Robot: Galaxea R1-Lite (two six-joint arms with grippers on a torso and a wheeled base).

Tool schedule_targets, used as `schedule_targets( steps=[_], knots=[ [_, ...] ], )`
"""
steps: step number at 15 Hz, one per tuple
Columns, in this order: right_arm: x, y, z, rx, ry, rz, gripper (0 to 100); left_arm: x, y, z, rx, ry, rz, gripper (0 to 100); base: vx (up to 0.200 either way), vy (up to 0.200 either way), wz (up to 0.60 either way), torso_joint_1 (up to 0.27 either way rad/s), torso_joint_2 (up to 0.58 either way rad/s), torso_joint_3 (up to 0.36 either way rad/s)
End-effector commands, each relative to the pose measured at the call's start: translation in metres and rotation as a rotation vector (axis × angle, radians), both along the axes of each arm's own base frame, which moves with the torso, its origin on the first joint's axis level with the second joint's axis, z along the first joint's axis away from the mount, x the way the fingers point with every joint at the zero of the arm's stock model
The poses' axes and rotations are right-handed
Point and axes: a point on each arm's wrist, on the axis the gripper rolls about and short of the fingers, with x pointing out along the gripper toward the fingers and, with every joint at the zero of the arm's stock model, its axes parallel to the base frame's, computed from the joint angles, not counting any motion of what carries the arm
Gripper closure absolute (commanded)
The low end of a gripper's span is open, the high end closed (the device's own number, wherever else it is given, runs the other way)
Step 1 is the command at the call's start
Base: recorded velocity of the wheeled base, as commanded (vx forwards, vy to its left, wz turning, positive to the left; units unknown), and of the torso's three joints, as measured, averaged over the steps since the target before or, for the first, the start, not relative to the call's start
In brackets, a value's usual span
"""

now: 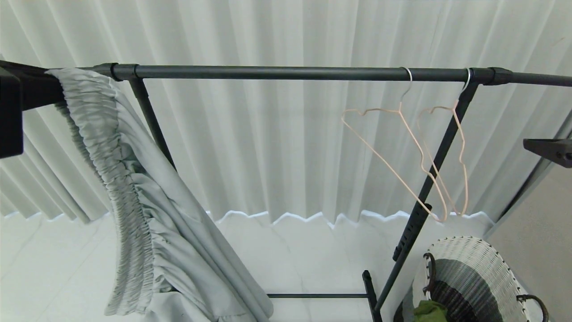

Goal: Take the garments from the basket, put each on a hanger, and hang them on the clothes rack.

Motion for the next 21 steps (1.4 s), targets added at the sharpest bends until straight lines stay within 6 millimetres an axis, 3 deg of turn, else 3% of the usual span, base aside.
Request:
schedule_targets(
  steps=[1,4,8,13,21],
  knots=[
    [0.007,0.003,-0.010,0.002,0.037,-0.005,0,-0.002,0.001,-0.004,0.008,0.010,0.000,100,0.000,0.000,0.00,0.000,0.00,0.000],
    [0.031,0.010,-0.032,0.022,0.081,-0.036,0,-0.003,0.002,-0.008,0.013,0.019,0.001,100,0.000,0.000,0.00,0.000,0.00,0.000],
    [0.087,0.031,-0.057,0.102,0.135,-0.099,0,-0.004,0.003,-0.015,0.024,0.035,0.001,100,0.000,0.000,0.00,0.000,0.00,0.000],
    [0.142,0.053,-0.072,0.217,0.168,-0.202,0,-0.005,0.004,-0.019,0.031,0.047,0.001,100,0.000,0.000,0.00,0.000,0.00,0.000],
    [0.153,0.052,-0.079,0.204,0.205,-0.260,0,-0.006,0.004,-0.021,0.027,0.050,0.003,100,0.000,0.000,0.00,0.000,0.00,0.000]
  ],
)
